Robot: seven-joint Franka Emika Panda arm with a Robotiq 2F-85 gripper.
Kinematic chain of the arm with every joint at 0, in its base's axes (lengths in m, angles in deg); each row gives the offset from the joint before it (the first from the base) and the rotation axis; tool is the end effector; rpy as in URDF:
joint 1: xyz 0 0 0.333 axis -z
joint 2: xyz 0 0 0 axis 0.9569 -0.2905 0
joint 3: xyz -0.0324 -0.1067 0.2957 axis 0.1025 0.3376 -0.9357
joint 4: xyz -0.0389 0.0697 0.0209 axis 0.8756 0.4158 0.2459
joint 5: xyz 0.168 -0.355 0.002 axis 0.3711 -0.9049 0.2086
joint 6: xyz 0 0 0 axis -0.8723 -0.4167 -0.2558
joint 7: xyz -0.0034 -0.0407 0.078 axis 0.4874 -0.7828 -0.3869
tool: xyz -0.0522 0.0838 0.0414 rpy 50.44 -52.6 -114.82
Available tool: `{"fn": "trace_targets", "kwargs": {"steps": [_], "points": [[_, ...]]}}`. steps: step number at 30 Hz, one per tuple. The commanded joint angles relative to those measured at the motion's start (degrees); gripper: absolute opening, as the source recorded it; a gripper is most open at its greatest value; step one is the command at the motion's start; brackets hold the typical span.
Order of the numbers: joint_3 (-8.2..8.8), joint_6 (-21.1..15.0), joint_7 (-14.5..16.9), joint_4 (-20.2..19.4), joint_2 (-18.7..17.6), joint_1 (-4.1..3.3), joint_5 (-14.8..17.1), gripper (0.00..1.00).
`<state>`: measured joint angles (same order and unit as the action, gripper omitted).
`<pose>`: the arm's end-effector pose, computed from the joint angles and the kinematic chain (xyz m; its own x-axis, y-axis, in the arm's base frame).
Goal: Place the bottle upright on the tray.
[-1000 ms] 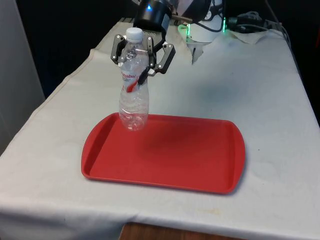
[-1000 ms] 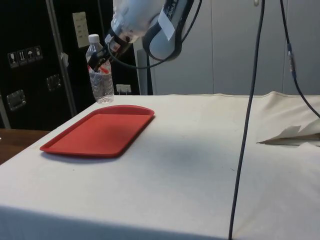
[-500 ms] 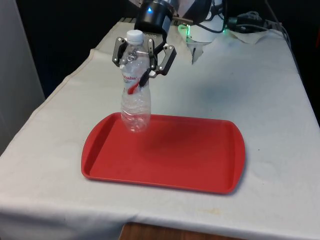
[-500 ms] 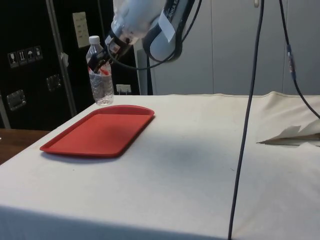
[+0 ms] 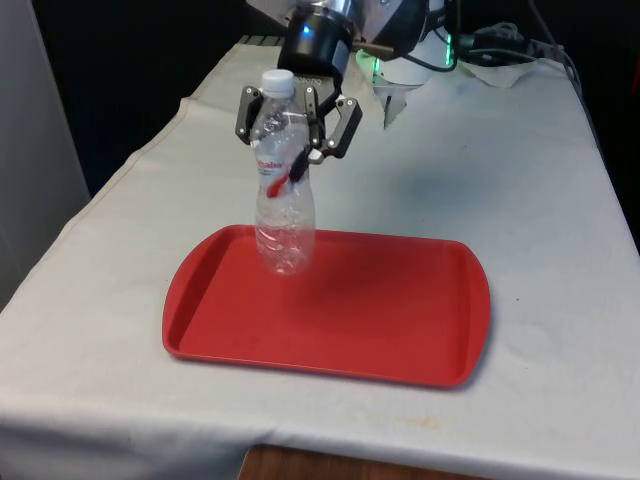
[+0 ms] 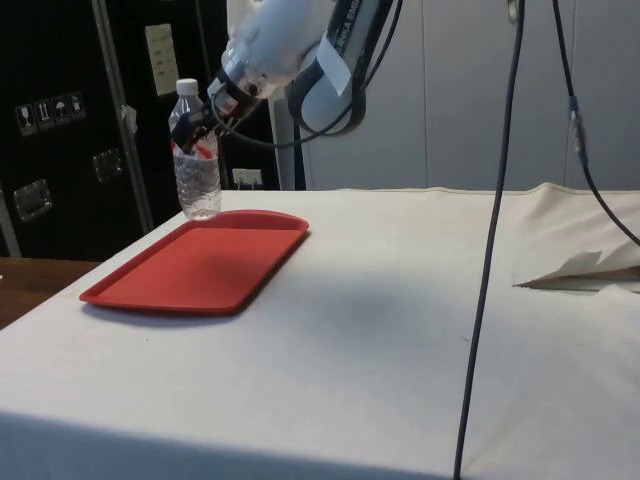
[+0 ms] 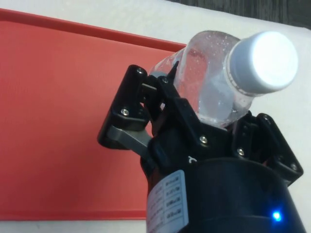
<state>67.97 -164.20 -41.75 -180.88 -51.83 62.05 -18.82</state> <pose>0.6308 -0.0781 0.2859 0.6115 -0.1161 0.7827 -0.1914 -0.9815 0.0039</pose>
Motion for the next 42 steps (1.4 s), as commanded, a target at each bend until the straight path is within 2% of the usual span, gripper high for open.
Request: {"fn": "trace_targets", "kwargs": {"steps": [1,2,9,10,11,18,19,20,25,26,27,28,35,36,37,42], "points": [[-0.11,0.06,0.0,0.11,-0.11,0.0,0.0,0.34],[-1.78,0.06,-0.46,0.34,-0.29,0.97,-0.86,0.34],[-3.27,2.12,-0.23,1.09,-0.8,1.32,-1.32,0.34],[-1.2,2.01,0.23,1.38,-1.15,0.0,-0.11,0.34],[-3.38,2.35,-0.17,1.09,-0.8,1.38,-1.32,0.34],[-4.81,4.24,0.57,1.03,-0.8,1.78,-1.38,0.34],[-2.29,4.24,0.92,1.43,-1.2,0.06,-0.17,0.34],[-4.98,4.35,0.57,0.97,-0.8,1.83,-1.43,0.34],[-5.96,4.76,0.57,1.09,-1.09,2.29,-1.43,0.34],[-2.98,4.64,0.92,1.43,-1.43,0.29,-0.17,0.34],[-3.09,4.64,0.92,1.43,-1.49,0.29,-0.17,0.34],[-6.36,4.58,0.52,1.15,-1.26,2.52,-1.43,0.34],[-7.62,3.78,0.0,2.01,-2.46,3.32,-1.55,0.34],[-4.24,4.41,0.52,2.29,-2.64,0.92,-0.17,0.34],[-7.79,3.67,0.0,2.12,-2.64,3.44,-1.55,0.34],[-8.31,2.69,-0.34,2.92,-3.5,3.84,-1.55,0.34]]}}
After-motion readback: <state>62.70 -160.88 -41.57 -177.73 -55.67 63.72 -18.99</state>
